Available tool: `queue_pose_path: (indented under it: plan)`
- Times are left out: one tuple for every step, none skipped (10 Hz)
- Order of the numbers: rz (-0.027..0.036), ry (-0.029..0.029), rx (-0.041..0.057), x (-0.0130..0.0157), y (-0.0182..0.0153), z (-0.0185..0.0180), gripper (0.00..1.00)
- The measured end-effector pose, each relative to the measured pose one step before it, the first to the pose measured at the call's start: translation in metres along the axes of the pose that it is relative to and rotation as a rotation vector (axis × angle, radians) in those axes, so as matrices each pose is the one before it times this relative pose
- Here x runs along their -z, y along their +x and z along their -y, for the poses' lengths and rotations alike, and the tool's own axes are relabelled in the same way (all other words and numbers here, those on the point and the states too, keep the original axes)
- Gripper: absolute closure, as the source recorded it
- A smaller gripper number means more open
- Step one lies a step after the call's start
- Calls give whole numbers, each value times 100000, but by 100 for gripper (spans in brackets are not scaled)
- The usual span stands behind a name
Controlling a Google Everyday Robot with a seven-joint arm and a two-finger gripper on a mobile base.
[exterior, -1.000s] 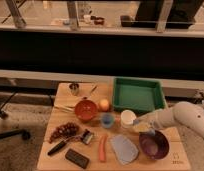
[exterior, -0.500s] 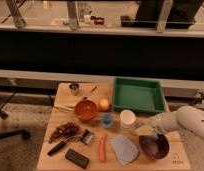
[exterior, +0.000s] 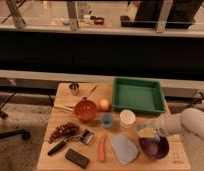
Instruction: Place sponge in purple bowl
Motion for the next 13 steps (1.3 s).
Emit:
queue_pose_path:
  plan:
    - [-103, -185, 101, 162, 129, -340, 90]
    - [-168, -277, 375, 7, 76, -362, 90]
    - [233, 170, -13, 143, 197, -223, 90]
    - [93, 82, -103, 121, 265, -187, 90]
    - [-13, -28, -36, 18, 308, -197, 90]
    - [-277, -102, 138, -69, 132, -116, 90]
    - [-467, -223, 100, -214, 220, -51, 90]
    - [-201, -165, -157, -158, 256, 8, 90]
    - [-325, -101, -229, -138, 336, -13, 90]
    - [-319, -24, 110, -95, 130, -19, 90]
    - [-234, -205, 19, -184, 117, -20, 90]
    - [132, -353, -234, -189, 71, 2, 86]
    - [259, -645, -69, -108, 215, 52, 74]
